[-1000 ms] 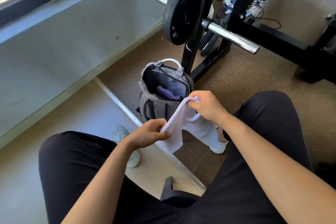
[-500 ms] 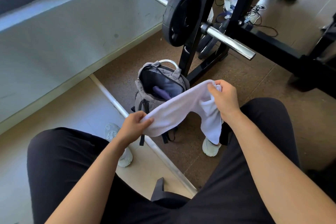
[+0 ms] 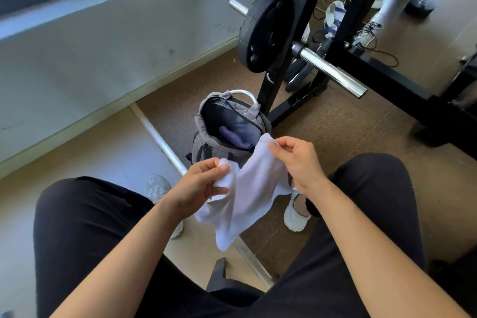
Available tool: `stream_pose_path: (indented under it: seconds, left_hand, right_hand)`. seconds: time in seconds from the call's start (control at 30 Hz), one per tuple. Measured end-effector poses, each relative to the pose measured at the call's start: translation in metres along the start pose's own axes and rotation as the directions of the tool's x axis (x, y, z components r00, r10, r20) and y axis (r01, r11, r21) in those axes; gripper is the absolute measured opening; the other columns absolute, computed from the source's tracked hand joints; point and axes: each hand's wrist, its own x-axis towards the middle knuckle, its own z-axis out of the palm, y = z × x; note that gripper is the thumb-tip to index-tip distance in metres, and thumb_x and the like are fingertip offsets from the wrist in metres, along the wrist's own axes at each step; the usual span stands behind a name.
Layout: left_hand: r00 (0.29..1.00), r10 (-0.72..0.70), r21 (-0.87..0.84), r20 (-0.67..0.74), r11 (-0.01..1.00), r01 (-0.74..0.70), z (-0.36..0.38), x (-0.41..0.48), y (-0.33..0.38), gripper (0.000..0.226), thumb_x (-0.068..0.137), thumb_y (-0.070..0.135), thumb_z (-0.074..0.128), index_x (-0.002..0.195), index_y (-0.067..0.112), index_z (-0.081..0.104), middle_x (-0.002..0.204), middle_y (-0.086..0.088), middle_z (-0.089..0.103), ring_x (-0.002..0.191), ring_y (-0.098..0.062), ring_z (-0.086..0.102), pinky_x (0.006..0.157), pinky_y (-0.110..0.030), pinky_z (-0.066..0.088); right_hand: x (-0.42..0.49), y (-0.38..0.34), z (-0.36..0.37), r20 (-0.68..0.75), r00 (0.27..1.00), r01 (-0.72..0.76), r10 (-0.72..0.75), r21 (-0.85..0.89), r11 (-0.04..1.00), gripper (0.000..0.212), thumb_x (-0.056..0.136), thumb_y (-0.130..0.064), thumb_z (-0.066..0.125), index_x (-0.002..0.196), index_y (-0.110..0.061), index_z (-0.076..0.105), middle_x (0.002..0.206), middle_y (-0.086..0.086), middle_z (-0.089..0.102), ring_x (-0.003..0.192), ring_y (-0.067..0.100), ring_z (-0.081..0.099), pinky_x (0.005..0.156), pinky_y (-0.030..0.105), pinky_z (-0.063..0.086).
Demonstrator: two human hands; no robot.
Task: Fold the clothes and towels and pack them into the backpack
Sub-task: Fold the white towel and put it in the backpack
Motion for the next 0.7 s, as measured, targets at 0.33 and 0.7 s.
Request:
stream_pose_path:
  seconds: [0.33,0.7]
  left_hand:
    - [0.971,-0.233,-0.177,-0.058,0.959,0.220,0.016,0.006,-0.003,0.032,0.090,0.034,0.074,0.110,0.011,0.063,0.076,-0.009,0.056,0.071,-0.018,0.055,0.065,-0.020,0.053]
    - [0.950,-0.263,-0.329,-0.171,0.924,0.196,0.021,0.006,0.000,0.018,0.100,0.024,0.063,0.095,0.009,0.069,0.066,-0.003,0.056,0.068,-0.016,0.074,0.058,-0.018,0.057]
  right_hand:
    - [-0.029,-0.010,0.031,0.280,0.950,0.198,-0.139,-0.197,0.960,0.026,0.096,-0.010,0.066,0.105,-0.034,0.071,0.082,-0.037,0.069,0.090,-0.012,0.068,0.080,0.011,0.052]
    - [-0.030,0.000,0.031,0.350,0.867,0.483,-0.356,-0.408,0.775,0.026,0.091,-0.004,0.070,0.116,-0.010,0.075,0.111,0.001,0.076,0.104,-0.006,0.065,0.088,0.012,0.053]
